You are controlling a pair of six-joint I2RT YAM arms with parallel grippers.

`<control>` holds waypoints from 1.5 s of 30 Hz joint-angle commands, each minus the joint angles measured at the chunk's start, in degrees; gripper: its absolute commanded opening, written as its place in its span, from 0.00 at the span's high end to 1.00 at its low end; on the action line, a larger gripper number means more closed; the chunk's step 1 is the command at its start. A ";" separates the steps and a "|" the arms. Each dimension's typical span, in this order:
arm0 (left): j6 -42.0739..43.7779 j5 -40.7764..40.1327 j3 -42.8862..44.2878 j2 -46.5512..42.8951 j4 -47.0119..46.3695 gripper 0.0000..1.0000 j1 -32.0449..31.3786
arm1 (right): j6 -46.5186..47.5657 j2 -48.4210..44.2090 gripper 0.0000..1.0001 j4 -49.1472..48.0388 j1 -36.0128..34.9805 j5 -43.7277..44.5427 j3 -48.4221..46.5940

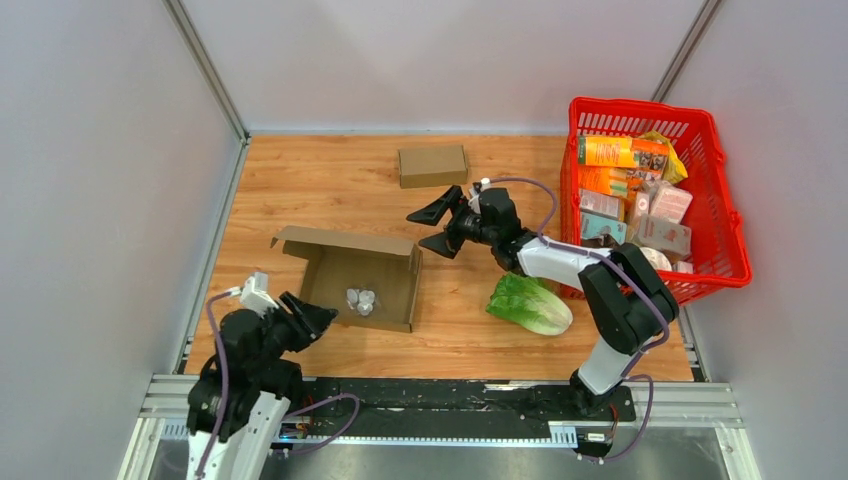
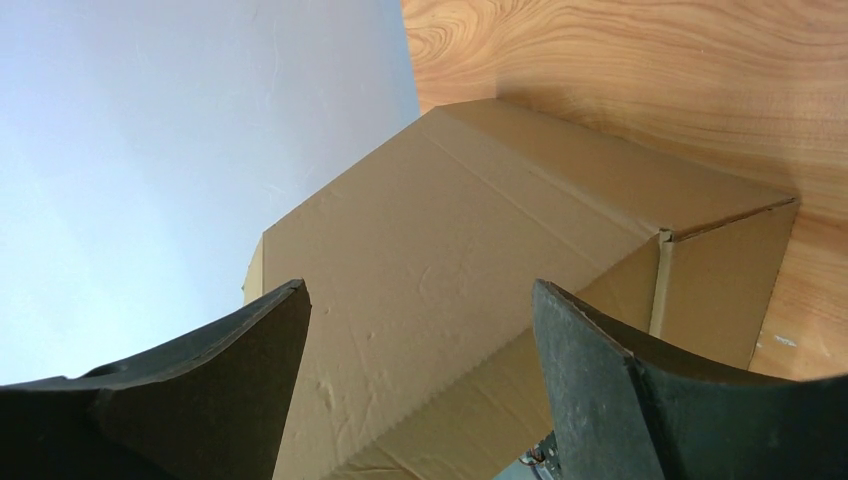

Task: Fold the paper box

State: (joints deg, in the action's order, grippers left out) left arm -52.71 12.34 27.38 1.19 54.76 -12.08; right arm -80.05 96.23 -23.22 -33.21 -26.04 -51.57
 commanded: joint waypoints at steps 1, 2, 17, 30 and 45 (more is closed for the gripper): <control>7.95 1.82 13.38 -5.77 -4.66 0.45 -0.14 | 1.74 1.86 0.16 -1.65 0.34 -2.95 -3.09; 9.80 0.07 17.84 -2.63 -4.40 0.43 -0.14 | 2.18 1.77 0.16 -1.21 0.25 -3.14 -3.27; 20.98 13.75 46.37 52.81 -16.44 0.54 -0.14 | 36.08 -10.25 0.00 37.26 1.22 12.23 -11.27; 20.37 14.12 17.12 45.40 -22.34 0.59 -0.14 | 35.86 -19.85 0.08 24.83 -3.44 -2.51 6.03; 13.24 13.24 -1.80 42.40 -33.86 0.59 -0.14 | 29.60 -4.65 0.02 13.12 -8.18 -10.08 1.91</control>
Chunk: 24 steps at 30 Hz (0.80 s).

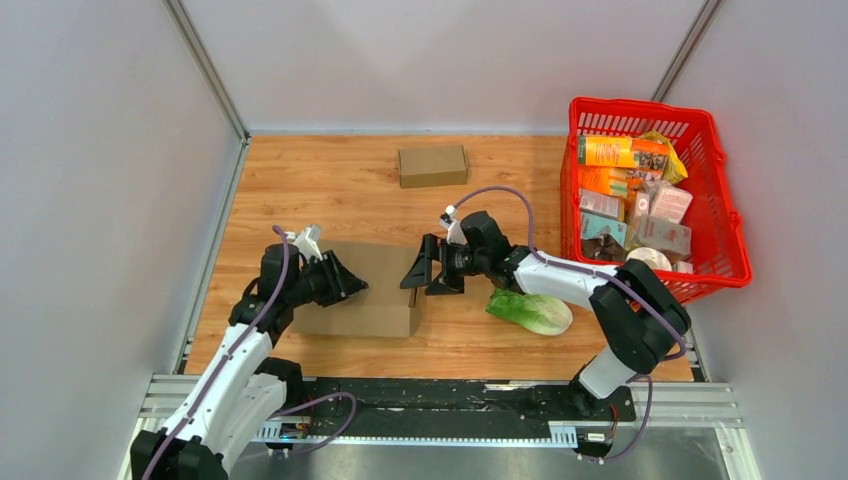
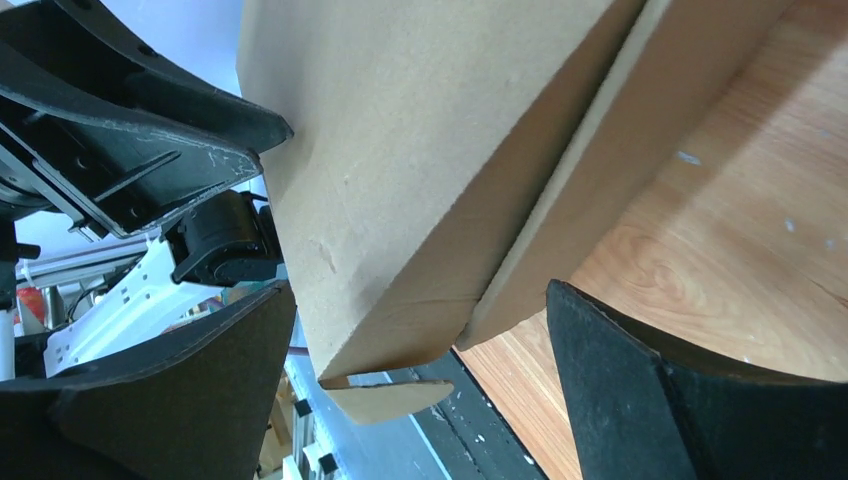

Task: Fold the paper box

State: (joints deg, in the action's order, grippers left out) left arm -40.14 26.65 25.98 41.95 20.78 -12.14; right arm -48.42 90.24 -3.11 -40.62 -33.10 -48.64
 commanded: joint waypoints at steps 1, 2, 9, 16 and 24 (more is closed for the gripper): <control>1.20 -1.60 0.99 1.64 1.10 0.59 -0.08 | -2.11 2.13 0.02 -8.56 -0.95 -3.98 -0.93; 2.34 -2.13 1.79 1.20 2.07 0.59 -0.08 | -2.72 2.48 0.02 -9.27 -1.04 -4.34 -0.75; 10.42 -10.04 13.47 0.58 15.41 0.50 0.28 | -8.96 6.79 0.11 -13.14 -0.95 -4.08 -1.98; 14.47 -7.94 20.16 2.87 20.36 0.50 2.65 | 0.52 4.16 0.20 -2.79 -1.13 3.48 -1.46; 16.94 -7.85 20.08 2.69 22.73 0.50 7.30 | -0.09 6.35 0.49 -10.40 -1.13 0.58 2.58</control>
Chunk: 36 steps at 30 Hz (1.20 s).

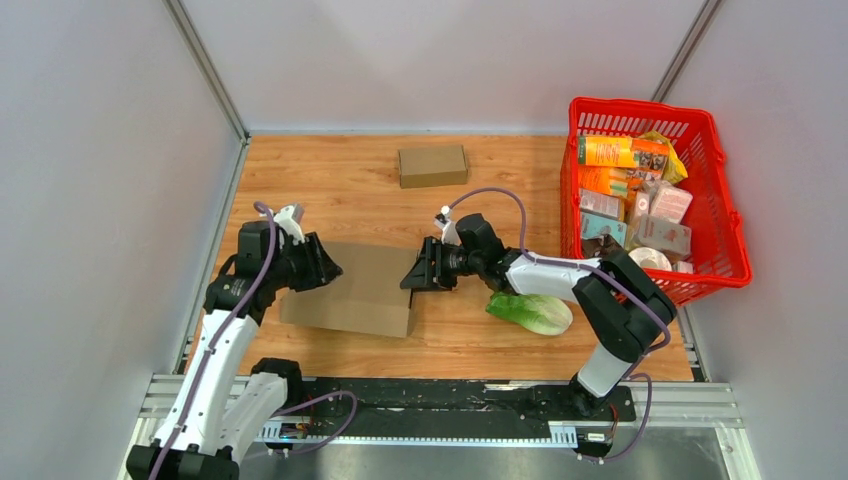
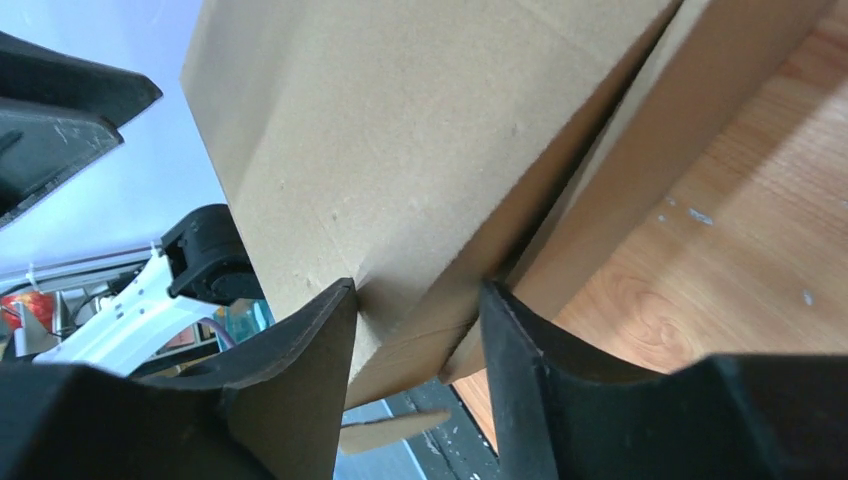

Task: Fold the paper box

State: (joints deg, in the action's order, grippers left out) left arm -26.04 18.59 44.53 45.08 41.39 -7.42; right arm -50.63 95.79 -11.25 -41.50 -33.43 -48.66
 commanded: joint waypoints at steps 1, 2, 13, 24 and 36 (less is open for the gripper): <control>3.01 0.57 1.52 -0.52 2.47 0.50 2.93 | 2.38 1.59 0.49 -3.07 -0.25 1.08 2.78; 3.10 0.92 1.35 -0.69 2.47 0.50 3.29 | 2.38 2.20 0.50 -3.43 -0.43 1.43 2.79; -1.90 -5.84 0.47 -1.75 4.49 0.46 9.68 | 10.46 6.08 0.55 5.44 0.27 4.42 -1.17; -4.55 -21.31 0.30 1.49 5.37 0.29 14.54 | 19.52 7.92 0.33 18.71 3.09 1.44 -12.23; -4.27 -10.33 -7.00 12.66 -7.80 0.47 14.54 | 24.18 6.60 0.28 23.64 3.17 4.34 -11.63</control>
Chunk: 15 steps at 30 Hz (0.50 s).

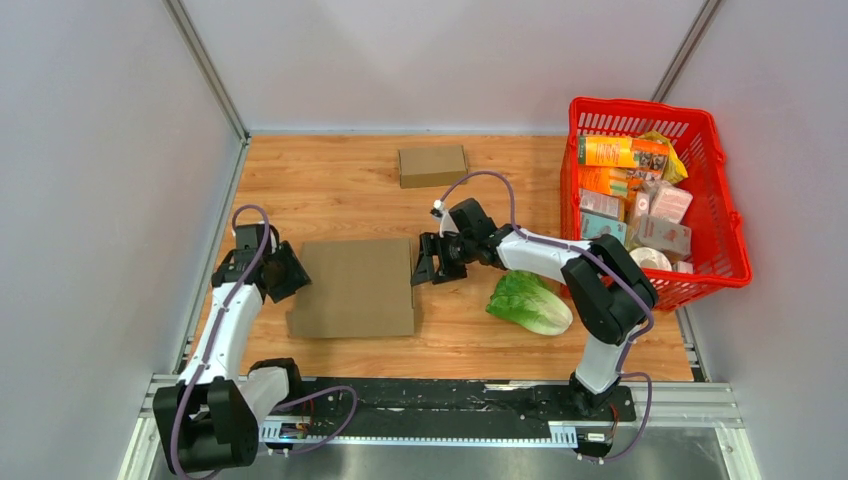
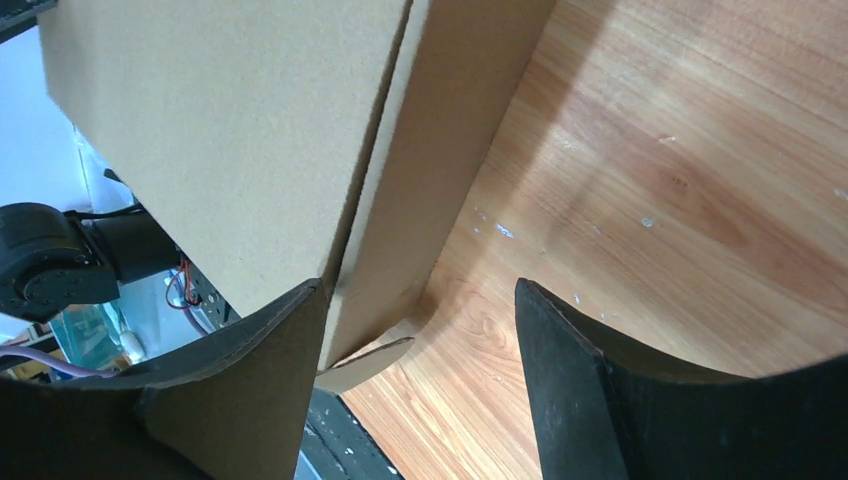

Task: Fold the paper box

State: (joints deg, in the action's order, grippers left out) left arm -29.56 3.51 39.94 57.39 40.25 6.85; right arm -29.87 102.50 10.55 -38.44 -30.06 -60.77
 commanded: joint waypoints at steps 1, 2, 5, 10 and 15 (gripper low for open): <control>-0.76 5.28 -2.85 1.05 -7.20 0.48 0.27 | 3.33 0.16 0.29 1.41 0.03 0.54 0.65; -0.67 5.72 -3.90 2.28 -7.72 0.49 0.27 | 3.06 1.20 0.29 0.89 0.03 0.97 0.92; -0.24 6.25 -5.05 5.35 -9.48 0.53 0.27 | 2.62 2.26 0.33 -0.51 0.55 0.98 1.00; -0.93 10.37 -6.46 10.02 -15.37 0.61 0.18 | 1.92 3.32 0.36 -1.41 2.22 1.85 0.13; -2.60 11.61 -4.71 14.68 -19.59 0.64 -2.80 | 2.79 5.08 0.37 0.78 4.24 6.50 -2.94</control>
State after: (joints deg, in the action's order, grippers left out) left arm -29.71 10.96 36.38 67.18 24.14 7.09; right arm -28.99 104.42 10.26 -35.42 -31.88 -61.23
